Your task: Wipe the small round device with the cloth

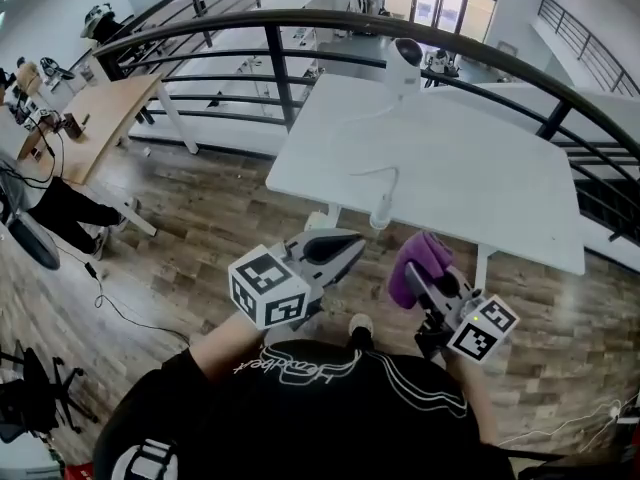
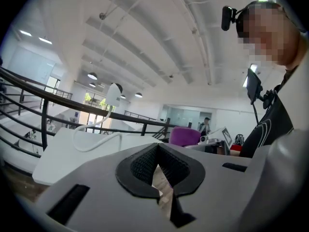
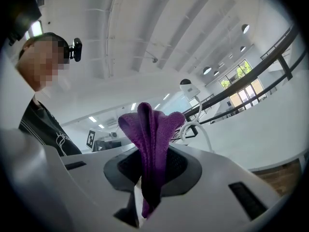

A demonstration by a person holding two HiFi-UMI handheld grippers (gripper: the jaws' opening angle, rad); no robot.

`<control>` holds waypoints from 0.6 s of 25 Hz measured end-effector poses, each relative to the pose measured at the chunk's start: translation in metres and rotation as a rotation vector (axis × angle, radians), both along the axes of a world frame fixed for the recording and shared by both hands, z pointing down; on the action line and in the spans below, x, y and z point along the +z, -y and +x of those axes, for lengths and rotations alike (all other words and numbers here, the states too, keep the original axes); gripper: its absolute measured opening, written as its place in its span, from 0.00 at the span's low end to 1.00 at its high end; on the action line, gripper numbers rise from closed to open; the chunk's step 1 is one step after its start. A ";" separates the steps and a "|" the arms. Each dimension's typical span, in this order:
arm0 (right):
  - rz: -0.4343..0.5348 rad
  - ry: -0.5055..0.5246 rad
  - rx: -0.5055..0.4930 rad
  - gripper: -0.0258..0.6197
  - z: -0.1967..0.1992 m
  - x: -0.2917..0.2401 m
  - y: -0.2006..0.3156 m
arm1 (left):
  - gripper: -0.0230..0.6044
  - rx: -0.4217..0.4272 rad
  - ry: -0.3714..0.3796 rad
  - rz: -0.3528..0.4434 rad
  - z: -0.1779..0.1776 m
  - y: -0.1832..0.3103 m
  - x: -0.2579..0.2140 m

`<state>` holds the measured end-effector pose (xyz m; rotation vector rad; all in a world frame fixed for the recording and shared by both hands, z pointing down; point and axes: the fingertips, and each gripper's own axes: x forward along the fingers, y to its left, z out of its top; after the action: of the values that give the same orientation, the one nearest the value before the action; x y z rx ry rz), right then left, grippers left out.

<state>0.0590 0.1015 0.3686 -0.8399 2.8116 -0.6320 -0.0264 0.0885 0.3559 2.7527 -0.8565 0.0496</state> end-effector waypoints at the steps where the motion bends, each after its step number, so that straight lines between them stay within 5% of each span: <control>1: -0.003 0.002 -0.007 0.13 0.002 0.001 0.018 | 0.05 -0.011 0.007 0.001 0.000 0.017 0.000; 9: -0.014 0.027 -0.034 0.13 0.039 -0.008 0.139 | 0.05 -0.089 0.045 0.015 0.013 0.139 -0.016; 15: 0.012 0.024 -0.062 0.13 0.033 -0.019 0.194 | 0.05 -0.113 0.051 0.001 0.006 0.182 -0.015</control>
<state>0.0923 -0.0928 0.3498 -0.7412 2.8266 -0.6288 -0.0206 -0.0940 0.3404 2.7089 -1.0248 0.0989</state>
